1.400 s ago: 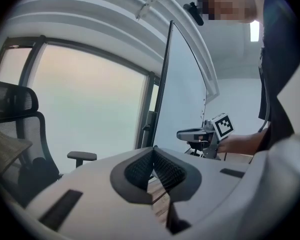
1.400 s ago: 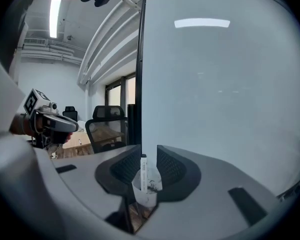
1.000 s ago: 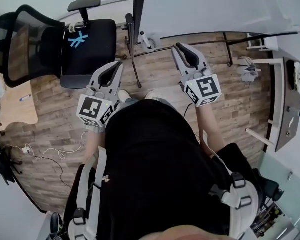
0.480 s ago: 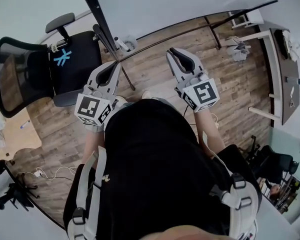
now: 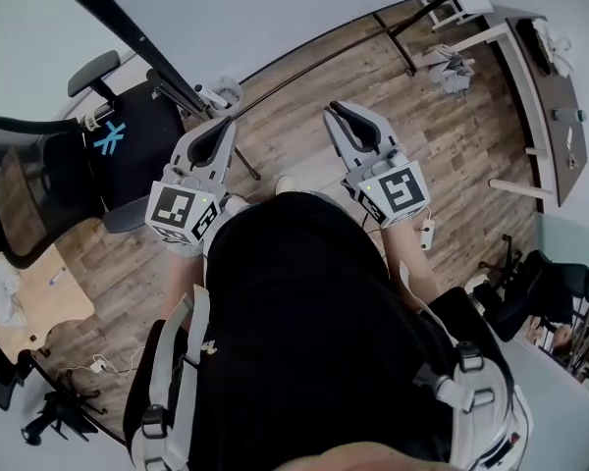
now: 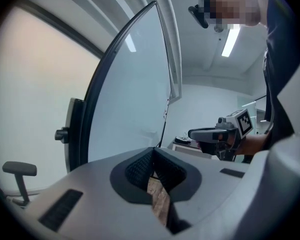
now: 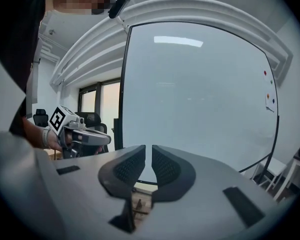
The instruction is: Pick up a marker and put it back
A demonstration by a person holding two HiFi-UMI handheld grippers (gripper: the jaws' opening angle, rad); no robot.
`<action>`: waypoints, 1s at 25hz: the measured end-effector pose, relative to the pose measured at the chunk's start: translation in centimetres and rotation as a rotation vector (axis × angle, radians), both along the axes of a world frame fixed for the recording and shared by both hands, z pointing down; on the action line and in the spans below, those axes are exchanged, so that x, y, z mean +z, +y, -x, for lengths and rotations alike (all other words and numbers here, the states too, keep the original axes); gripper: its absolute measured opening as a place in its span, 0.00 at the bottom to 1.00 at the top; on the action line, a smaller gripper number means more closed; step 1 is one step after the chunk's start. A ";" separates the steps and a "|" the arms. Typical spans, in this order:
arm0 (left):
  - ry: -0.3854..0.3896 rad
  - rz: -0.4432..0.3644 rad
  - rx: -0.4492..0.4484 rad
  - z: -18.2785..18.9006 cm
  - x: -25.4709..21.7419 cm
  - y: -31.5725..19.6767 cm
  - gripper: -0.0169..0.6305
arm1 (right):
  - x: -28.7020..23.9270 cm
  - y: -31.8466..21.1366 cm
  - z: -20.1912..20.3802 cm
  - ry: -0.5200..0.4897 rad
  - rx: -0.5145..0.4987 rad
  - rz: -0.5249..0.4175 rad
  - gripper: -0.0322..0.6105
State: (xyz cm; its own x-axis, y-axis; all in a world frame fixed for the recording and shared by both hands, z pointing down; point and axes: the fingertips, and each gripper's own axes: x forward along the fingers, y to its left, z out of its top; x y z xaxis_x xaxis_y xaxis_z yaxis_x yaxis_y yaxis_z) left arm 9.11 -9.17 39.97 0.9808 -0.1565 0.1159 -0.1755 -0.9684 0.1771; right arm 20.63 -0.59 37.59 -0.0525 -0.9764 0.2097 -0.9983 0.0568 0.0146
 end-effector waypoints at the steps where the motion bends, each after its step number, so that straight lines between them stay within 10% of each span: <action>1: -0.001 0.001 0.009 -0.3 0.0 0.1 0.04 | 0.0 0.3 -0.1 -0.001 0.007 0.000 0.13; 25: -0.023 0.002 0.118 -1.7 0.0 1.6 0.04 | 1.0 2.1 -0.1 -0.030 0.092 0.003 0.12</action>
State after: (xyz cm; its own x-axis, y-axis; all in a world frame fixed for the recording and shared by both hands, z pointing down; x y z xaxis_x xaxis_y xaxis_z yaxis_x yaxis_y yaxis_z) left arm 10.80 -7.53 40.02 0.9895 -0.0398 0.1391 -0.0643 -0.9823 0.1761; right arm 20.78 1.50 38.60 0.0314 -0.9767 0.2124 -0.9993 -0.0355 -0.0152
